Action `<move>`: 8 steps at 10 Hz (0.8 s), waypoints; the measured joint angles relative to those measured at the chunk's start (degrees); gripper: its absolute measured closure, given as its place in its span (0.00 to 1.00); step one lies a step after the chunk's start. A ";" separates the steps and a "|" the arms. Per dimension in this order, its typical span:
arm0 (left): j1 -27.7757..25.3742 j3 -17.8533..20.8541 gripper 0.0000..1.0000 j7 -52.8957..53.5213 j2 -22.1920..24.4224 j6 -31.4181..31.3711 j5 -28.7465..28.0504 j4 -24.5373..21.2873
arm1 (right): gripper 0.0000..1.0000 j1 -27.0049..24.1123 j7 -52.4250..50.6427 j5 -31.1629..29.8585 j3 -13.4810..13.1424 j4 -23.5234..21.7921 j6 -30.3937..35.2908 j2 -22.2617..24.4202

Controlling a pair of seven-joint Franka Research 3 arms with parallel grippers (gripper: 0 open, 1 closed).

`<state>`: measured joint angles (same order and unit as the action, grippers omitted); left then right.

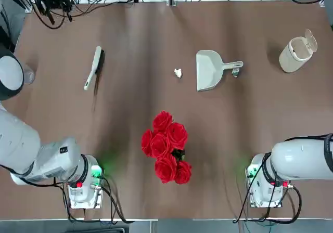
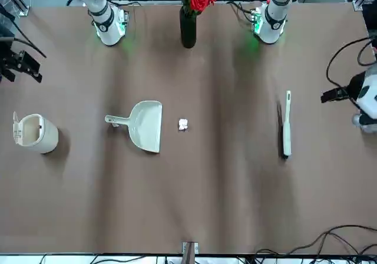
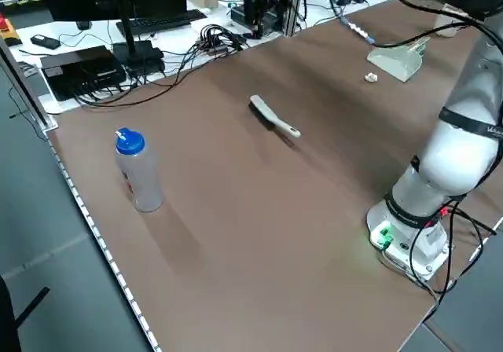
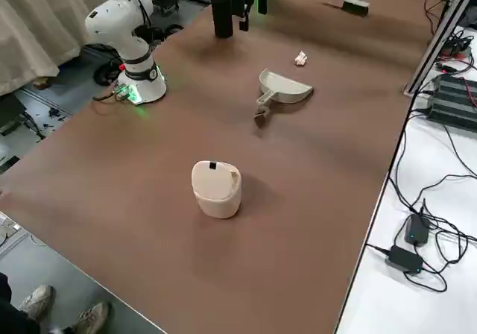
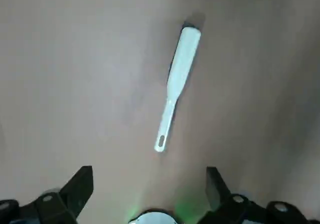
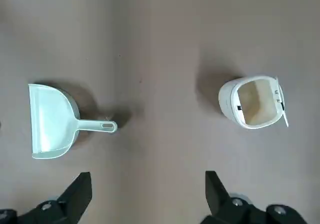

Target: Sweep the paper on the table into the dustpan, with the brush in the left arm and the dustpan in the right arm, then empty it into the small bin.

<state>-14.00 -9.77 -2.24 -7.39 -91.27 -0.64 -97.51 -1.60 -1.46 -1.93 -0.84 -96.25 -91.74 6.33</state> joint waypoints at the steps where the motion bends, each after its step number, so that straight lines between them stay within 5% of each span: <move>1: 0.08 -0.54 0.01 0.00 0.29 -3.98 -0.73 -4.54 | 0.00 0.00 0.00 0.00 0.00 0.00 0.00 0.00; 4: 0.30 -1.19 0.01 -0.06 3.55 -23.02 -1.44 -24.89 | 0.00 0.00 0.00 0.00 0.00 0.00 0.00 -0.01; 8: 0.32 -1.70 0.05 -0.06 5.11 -32.34 -2.99 -36.07 | 0.00 0.00 0.00 0.00 0.00 0.00 0.00 -0.02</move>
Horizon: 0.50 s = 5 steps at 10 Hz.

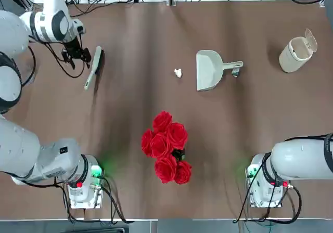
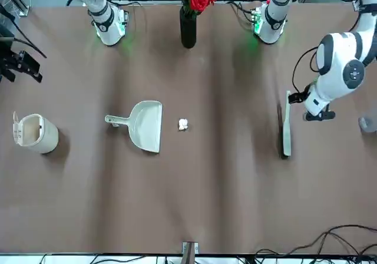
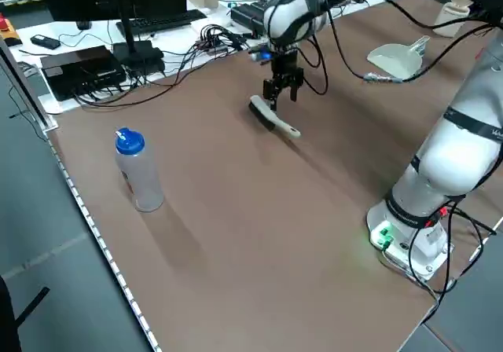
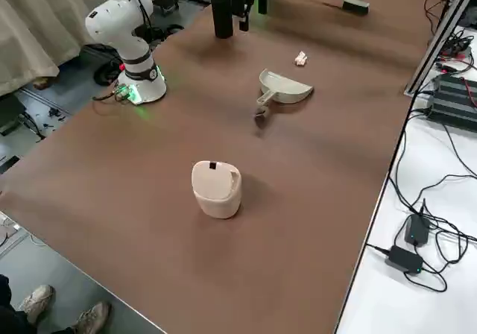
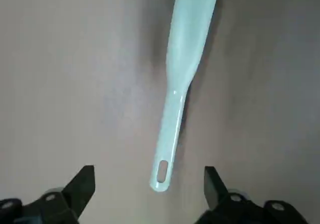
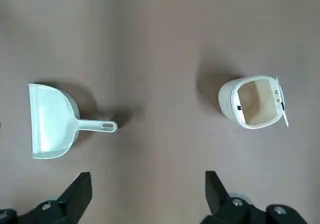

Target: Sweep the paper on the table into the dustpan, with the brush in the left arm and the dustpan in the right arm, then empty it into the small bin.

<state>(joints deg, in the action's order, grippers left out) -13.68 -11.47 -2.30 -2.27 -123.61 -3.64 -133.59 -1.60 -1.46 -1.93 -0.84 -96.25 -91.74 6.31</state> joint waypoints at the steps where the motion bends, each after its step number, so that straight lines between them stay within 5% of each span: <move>1: -0.03 0.00 0.05 0.00 -0.01 -2.51 -0.09 -2.06 | 0.00 0.00 0.00 0.00 0.00 0.00 0.00 -0.04; 5: -0.08 0.00 0.07 -0.13 -2.47 -8.13 -0.12 -4.83 | 0.00 0.00 0.00 0.00 0.00 0.00 0.00 -0.18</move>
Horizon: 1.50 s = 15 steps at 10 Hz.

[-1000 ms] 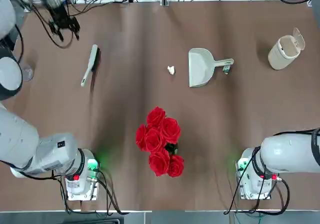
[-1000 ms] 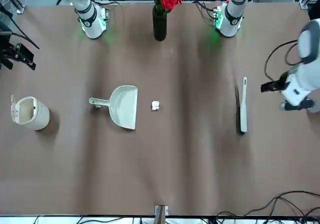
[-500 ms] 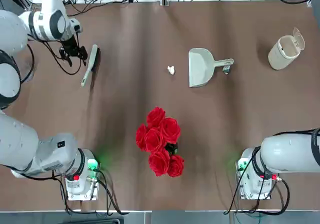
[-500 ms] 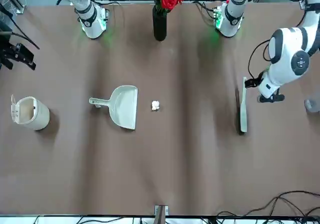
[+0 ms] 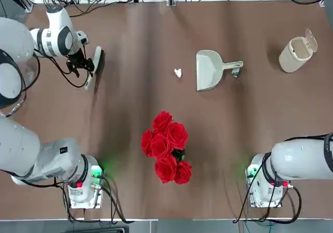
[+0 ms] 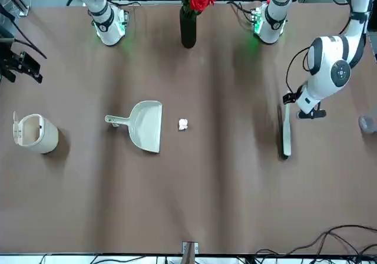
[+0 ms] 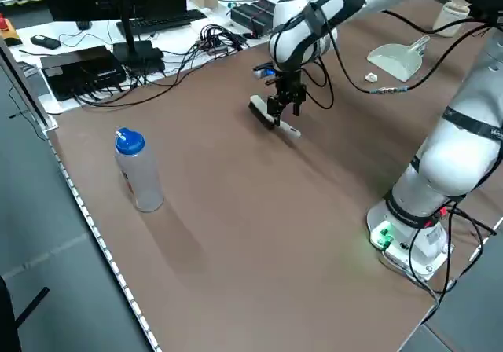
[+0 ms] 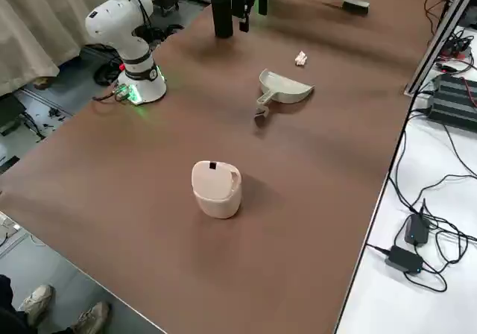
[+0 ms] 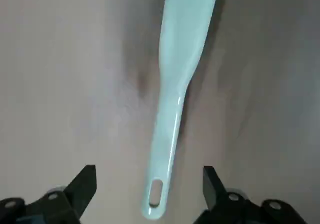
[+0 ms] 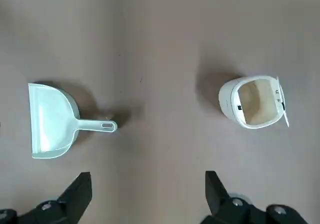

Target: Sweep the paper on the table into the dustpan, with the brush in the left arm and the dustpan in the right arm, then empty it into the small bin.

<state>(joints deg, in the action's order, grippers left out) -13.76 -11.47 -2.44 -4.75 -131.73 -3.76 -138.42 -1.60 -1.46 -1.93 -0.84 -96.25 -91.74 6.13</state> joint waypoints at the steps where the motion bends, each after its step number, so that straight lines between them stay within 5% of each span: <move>1: 0.00 0.00 0.08 -0.01 -0.76 -0.26 -0.15 -0.06 | 0.00 0.00 0.00 0.00 0.00 0.00 0.00 0.00; 4: 0.00 -0.01 0.10 -0.74 -2.36 -2.67 -2.68 -0.68 | 0.00 0.00 0.00 0.00 0.00 0.00 0.00 0.00; 8: 0.09 -0.10 0.37 -1.05 -3.69 -3.61 -2.78 -0.76 | 0.00 0.00 0.00 0.00 0.00 0.00 0.00 0.00; 11: 0.12 -0.16 0.40 -1.05 -3.68 -3.43 -2.81 -0.76 | 0.00 0.13 -0.15 0.00 0.03 0.00 0.00 -0.11; 14: 0.15 -0.21 0.57 -1.05 -3.67 -3.28 -2.81 -0.76 | 0.00 4.07 -9.10 0.03 0.20 -0.07 0.01 -1.49; 15: 0.16 -0.25 0.71 -1.08 -3.66 -3.25 -2.83 -0.74 | 0.00 6.06 -13.03 0.17 0.25 -0.14 0.02 -2.30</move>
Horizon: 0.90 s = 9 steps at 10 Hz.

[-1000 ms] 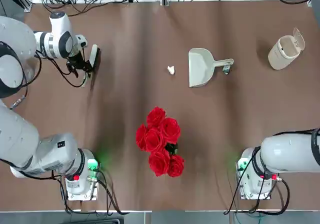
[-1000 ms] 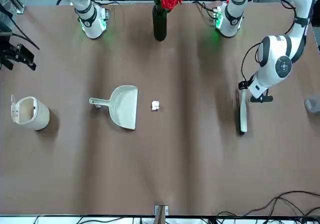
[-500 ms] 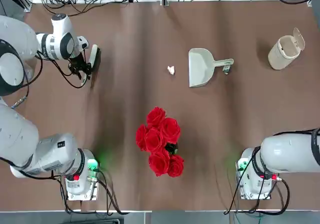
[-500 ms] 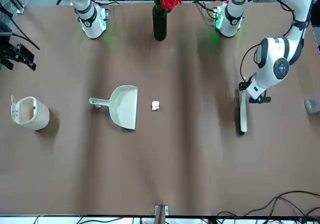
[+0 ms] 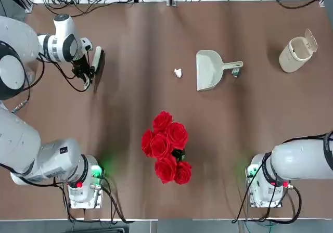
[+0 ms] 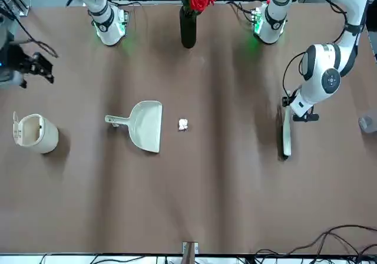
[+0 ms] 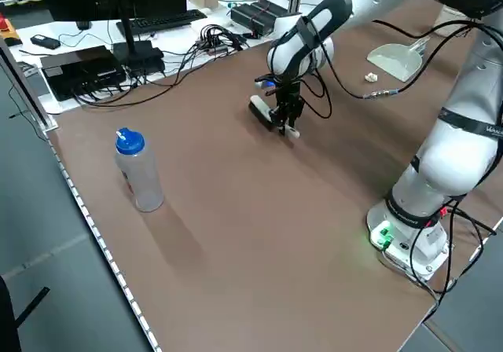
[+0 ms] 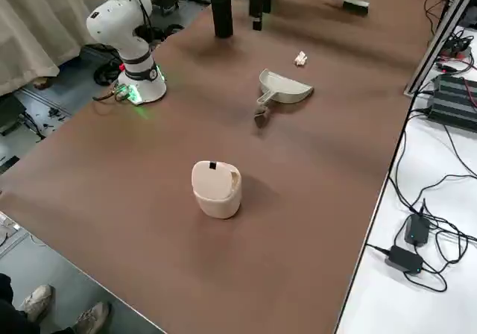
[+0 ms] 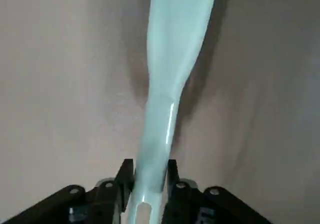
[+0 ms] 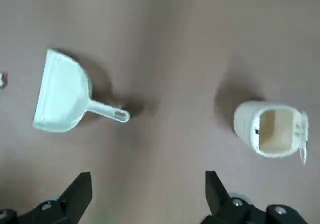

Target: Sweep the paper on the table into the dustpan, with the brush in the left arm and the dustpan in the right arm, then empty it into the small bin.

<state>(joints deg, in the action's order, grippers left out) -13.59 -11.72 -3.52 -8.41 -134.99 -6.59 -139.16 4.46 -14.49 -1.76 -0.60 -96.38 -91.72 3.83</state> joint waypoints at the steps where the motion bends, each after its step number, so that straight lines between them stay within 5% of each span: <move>1: 0.00 -0.01 0.73 -0.10 0.04 0.24 -0.04 0.07 | 0.00 3.08 -2.04 0.05 0.06 -0.32 0.11 -0.67; 4: -0.10 -0.01 0.73 0.09 0.15 3.29 -0.07 2.00 | 0.00 14.37 -6.38 -2.21 0.34 -6.10 -1.60 -1.24; 9: -0.09 -0.16 0.73 0.50 2.27 10.33 -0.21 7.10 | 0.00 19.63 -21.34 -9.27 -0.01 -27.83 -24.30 0.01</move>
<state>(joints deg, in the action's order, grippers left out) -13.68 -11.87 -3.01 -6.15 -124.66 -6.80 -132.06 24.09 -35.83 -11.03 -0.61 -124.22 -116.02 3.84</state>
